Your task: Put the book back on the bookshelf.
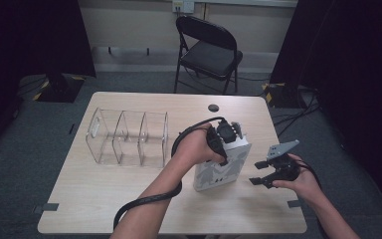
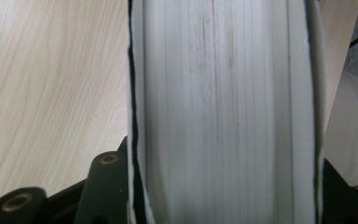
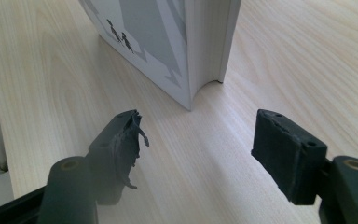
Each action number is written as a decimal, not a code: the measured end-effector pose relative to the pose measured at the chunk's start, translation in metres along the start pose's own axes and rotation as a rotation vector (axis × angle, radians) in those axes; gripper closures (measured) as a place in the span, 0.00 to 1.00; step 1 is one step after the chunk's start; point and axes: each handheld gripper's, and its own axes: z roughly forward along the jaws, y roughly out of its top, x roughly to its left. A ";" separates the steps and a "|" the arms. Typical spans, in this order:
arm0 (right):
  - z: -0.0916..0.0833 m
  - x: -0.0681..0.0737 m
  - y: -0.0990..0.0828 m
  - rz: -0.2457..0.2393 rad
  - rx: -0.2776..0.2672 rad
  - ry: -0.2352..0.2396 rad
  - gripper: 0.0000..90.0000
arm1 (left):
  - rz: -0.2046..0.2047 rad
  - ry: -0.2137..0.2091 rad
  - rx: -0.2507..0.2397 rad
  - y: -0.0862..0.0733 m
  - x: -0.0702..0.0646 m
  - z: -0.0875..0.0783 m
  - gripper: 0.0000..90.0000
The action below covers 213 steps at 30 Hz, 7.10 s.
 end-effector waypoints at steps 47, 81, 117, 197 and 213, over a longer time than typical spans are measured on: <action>0.028 0.007 -0.029 0.065 -0.023 -0.026 0.20 | -0.176 0.028 0.163 0.002 -0.011 -0.022 0.59; 0.057 0.022 -0.061 0.088 -0.132 -0.190 0.14 | -0.256 0.042 0.181 -0.038 -0.004 -0.053 0.59; 0.057 0.021 -0.062 0.084 -0.139 -0.192 0.13 | -0.348 0.056 0.192 -0.086 0.003 -0.078 0.59; 0.057 0.021 -0.063 0.083 -0.138 -0.188 0.13 | -0.565 0.111 0.159 -0.177 0.023 -0.113 0.59; 0.057 0.021 -0.063 0.079 -0.136 -0.185 0.13 | -0.623 0.136 0.140 -0.184 0.032 -0.120 0.59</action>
